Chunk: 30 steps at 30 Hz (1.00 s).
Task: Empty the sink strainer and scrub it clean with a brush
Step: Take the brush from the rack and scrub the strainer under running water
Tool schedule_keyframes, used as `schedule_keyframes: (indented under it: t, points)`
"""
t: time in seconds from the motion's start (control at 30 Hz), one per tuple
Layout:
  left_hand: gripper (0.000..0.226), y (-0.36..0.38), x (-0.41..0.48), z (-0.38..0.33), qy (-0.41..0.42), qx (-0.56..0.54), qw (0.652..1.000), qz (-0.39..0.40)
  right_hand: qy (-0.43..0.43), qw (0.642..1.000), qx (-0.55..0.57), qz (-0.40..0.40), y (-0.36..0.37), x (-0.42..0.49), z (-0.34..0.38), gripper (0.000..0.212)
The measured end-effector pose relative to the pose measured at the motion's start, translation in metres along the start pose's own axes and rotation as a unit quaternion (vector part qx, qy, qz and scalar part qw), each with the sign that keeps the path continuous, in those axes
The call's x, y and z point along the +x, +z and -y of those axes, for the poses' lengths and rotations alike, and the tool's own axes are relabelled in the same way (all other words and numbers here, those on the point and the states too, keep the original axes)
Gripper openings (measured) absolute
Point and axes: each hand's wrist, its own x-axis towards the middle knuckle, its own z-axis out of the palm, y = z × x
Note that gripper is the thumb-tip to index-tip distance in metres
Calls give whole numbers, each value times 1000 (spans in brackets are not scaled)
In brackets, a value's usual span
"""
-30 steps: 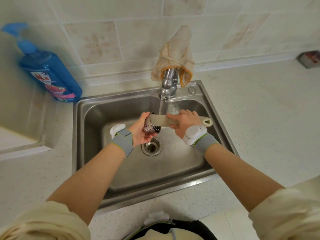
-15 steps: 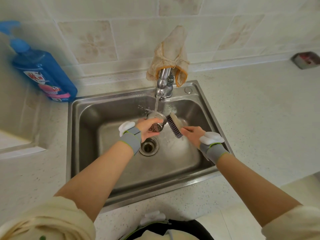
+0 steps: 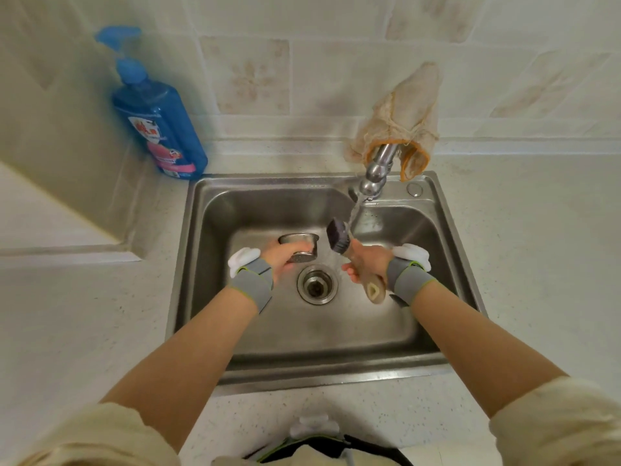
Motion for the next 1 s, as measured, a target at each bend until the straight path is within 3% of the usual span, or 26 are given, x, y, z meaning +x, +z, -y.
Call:
schedule_keyframes:
  t: [0.13, 0.27, 0.37, 0.43, 0.53, 0.6, 0.67, 0.73, 0.83, 1.0]
  points:
    - [45, -8, 1, 10, -10, 8, 1000, -5, 19, 995, 79, 53, -1, 10, 9, 54]
    - [43, -3, 1, 16, -18, 27, 999, 6, 29, 987, 127, 97, -10, 10, 12, 47]
    - [42, 4, 1, 15, -10, 43, 999, 14, -12, 995, 51, 87, -12, 11, 9, 33]
    - [43, 13, 1, 13, -3, 50, 998, 34, -72, 995, -57, 29, -16, 7, 4, 28]
    - [32, 25, -1, 11, 17, 92, 995, 40, -191, 932, -295, -89, -26, 1, -3, 31]
    - [35, 36, -6, 7, 59, 139, 988, 27, -211, 882, -400, -135, -38, -6, -3, 34]
    - [66, 42, -9, 4, 111, 191, 975, 14, -209, 853, -453, -152, -48, -10, 0, 40]
    - [82, 45, -11, 1, 156, 245, 956, 25, -215, 819, -510, -151, -54, -14, 8, 43]
    - [86, 42, -12, -2, 196, 315, 927, 47, -239, 767, -569, -171, -55, -15, 21, 45]
    - [82, 30, -14, -9, 222, 392, 891, 59, -255, 756, -579, -166, -37, -5, 51, 42]
